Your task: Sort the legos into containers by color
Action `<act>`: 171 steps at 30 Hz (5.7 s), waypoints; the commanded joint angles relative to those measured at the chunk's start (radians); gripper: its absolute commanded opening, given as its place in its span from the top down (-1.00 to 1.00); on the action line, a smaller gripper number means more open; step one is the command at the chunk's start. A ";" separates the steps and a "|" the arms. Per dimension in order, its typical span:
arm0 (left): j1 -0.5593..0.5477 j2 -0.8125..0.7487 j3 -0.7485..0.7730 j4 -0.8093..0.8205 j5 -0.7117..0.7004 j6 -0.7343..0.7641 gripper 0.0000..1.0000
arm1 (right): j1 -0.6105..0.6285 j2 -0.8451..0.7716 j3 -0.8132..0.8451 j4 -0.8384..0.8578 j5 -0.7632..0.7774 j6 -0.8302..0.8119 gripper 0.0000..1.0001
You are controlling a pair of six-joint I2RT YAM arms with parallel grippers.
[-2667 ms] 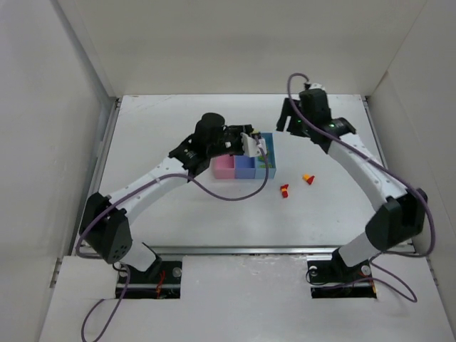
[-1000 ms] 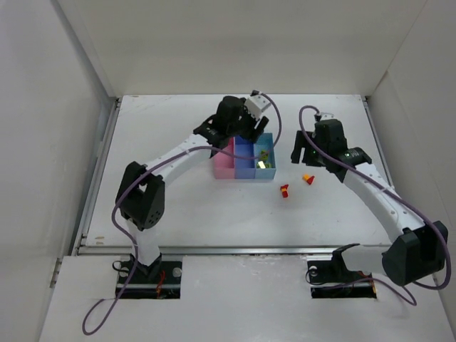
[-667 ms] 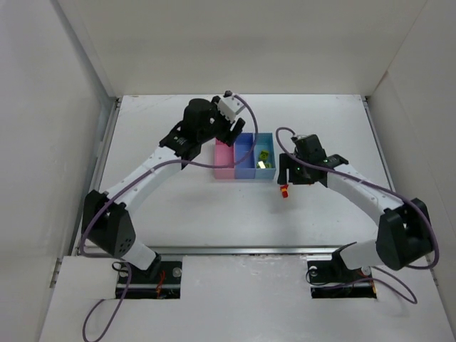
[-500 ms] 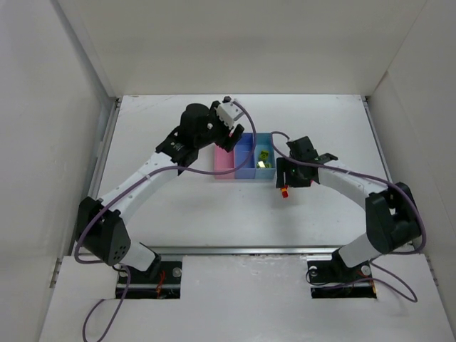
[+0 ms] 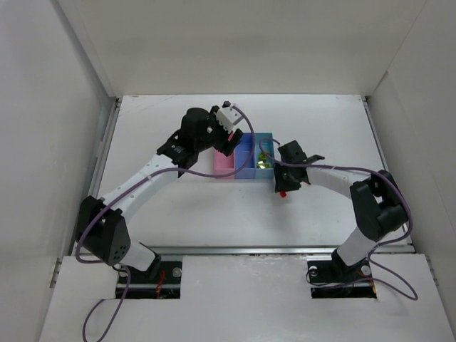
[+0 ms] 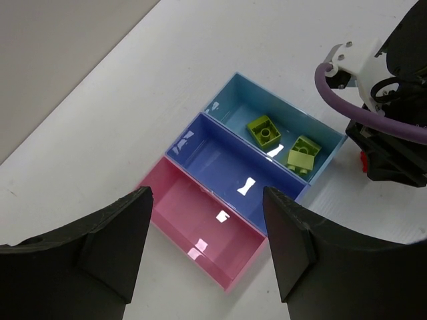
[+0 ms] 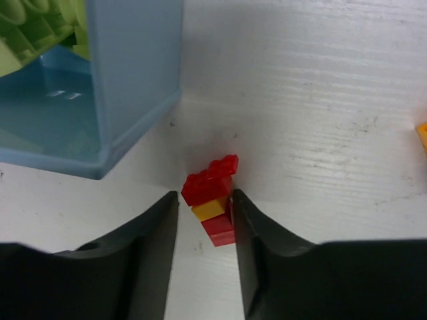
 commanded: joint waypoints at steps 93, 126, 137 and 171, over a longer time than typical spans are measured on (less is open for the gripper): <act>-0.002 -0.103 -0.127 0.079 0.069 0.087 -0.28 | -0.053 0.083 0.119 0.036 0.017 0.180 0.37; -0.002 -0.125 -0.171 0.128 0.062 0.096 -0.28 | 0.030 0.010 0.149 -0.088 0.124 0.180 -0.47; -0.002 -0.134 -0.171 0.139 0.073 0.096 -0.28 | 0.058 -0.016 0.133 -0.100 0.164 0.200 -0.45; -0.002 -0.185 -0.225 0.168 0.063 0.096 -0.28 | -0.002 0.053 0.083 -0.011 0.104 0.256 0.09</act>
